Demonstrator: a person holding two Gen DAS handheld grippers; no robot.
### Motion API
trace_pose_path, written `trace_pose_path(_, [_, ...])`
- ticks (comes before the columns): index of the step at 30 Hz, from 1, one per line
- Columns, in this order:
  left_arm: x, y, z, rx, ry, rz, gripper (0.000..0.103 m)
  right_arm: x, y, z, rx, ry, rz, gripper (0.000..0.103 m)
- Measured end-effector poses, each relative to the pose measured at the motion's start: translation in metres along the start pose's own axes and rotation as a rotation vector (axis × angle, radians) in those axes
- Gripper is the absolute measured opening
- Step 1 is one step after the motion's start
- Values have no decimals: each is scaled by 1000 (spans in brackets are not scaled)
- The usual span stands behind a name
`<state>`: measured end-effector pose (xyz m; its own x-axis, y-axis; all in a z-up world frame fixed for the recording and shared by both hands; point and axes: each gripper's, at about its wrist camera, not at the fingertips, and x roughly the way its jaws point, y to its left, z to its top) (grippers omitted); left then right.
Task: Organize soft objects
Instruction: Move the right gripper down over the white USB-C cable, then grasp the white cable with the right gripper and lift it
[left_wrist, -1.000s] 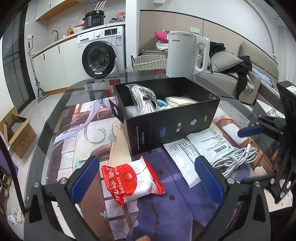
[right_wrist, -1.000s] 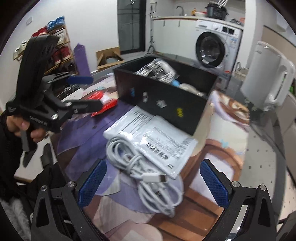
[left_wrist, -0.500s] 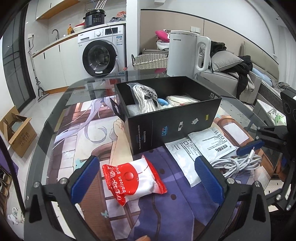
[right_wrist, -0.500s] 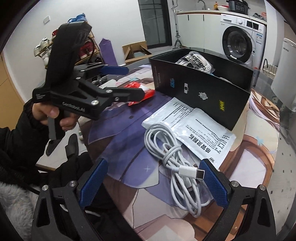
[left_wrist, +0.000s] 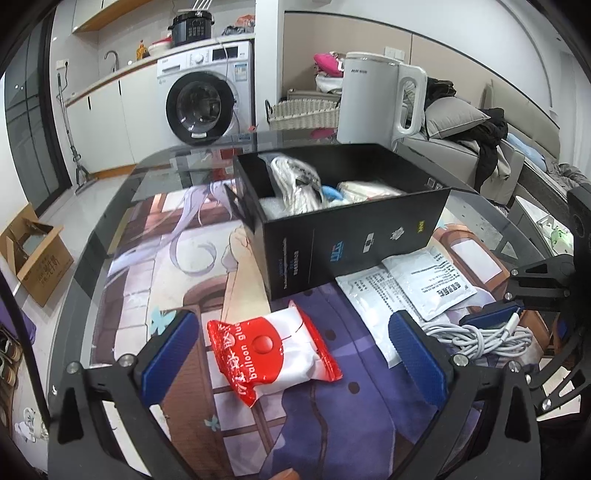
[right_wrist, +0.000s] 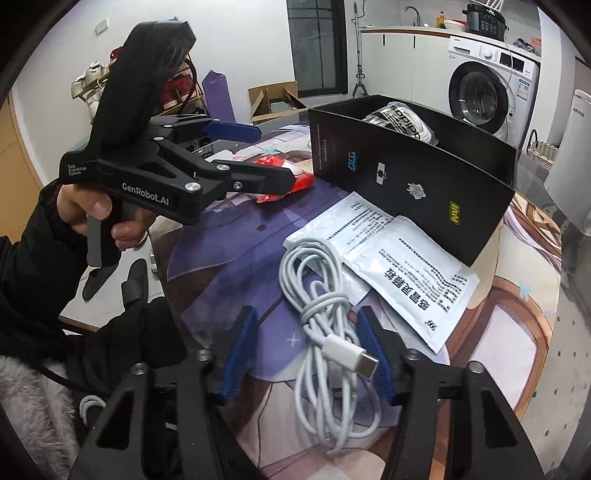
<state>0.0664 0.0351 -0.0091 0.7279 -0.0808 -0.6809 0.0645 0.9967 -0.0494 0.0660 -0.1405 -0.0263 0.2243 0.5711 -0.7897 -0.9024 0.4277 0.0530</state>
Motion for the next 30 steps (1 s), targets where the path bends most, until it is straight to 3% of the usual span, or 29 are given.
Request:
trace_pose_path(5, [9,6,-3,-29,39,6,103,0,2,-2,-41,-8,-29,32])
trace_pose_path(21, [27,21,-10,-84,111,31,103,-19,-6,6,-20,-90,-43,29])
trace_pose_path(30, [31,20,-10,-68,125,56,103,-25,-14,6,19,-115,-74,29])
